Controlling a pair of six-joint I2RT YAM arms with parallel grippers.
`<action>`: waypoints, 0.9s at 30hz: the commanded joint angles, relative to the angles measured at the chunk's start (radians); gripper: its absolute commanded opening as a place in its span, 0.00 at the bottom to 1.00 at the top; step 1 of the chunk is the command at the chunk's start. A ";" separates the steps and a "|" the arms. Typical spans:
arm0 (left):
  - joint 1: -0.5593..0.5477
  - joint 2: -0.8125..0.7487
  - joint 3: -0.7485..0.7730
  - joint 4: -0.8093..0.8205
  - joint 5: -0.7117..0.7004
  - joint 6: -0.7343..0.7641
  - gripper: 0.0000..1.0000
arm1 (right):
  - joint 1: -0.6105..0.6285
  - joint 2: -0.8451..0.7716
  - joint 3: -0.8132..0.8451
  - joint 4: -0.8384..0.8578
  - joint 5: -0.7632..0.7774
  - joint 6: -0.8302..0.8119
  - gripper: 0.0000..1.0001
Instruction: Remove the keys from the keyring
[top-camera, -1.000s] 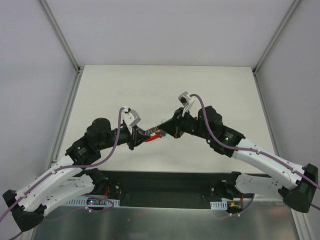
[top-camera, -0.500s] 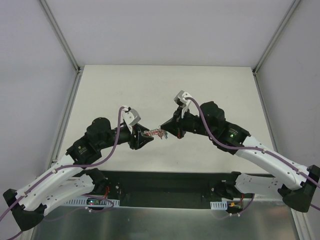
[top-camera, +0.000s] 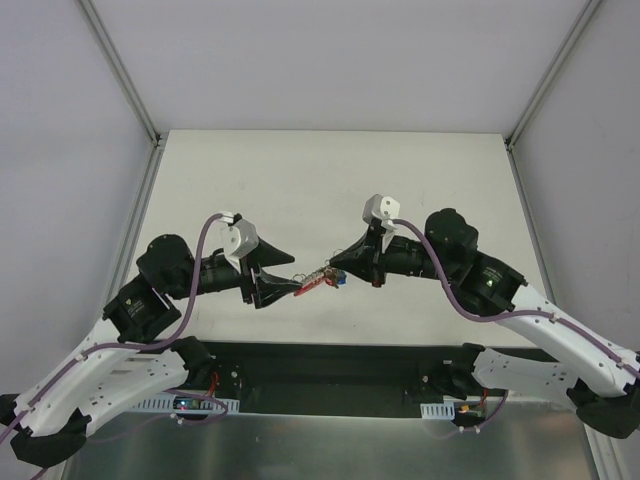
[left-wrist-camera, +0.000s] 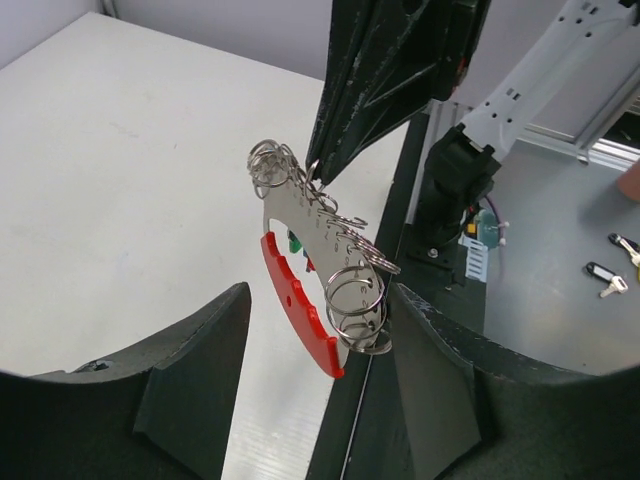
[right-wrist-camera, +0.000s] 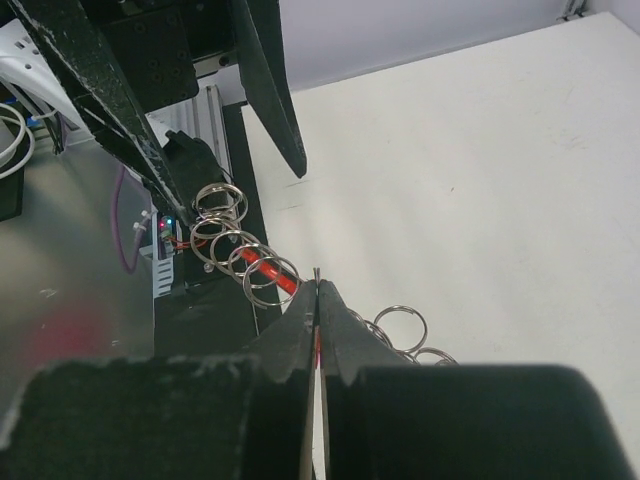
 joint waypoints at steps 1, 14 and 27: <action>0.002 0.010 0.052 -0.012 0.111 -0.007 0.56 | 0.003 -0.051 -0.015 0.084 -0.060 -0.034 0.01; 0.003 0.131 0.146 0.063 0.243 -0.008 0.43 | 0.003 -0.106 -0.161 0.359 -0.140 0.072 0.01; 0.005 0.166 0.209 0.038 0.294 0.035 0.47 | 0.005 -0.117 -0.167 0.361 -0.160 0.052 0.01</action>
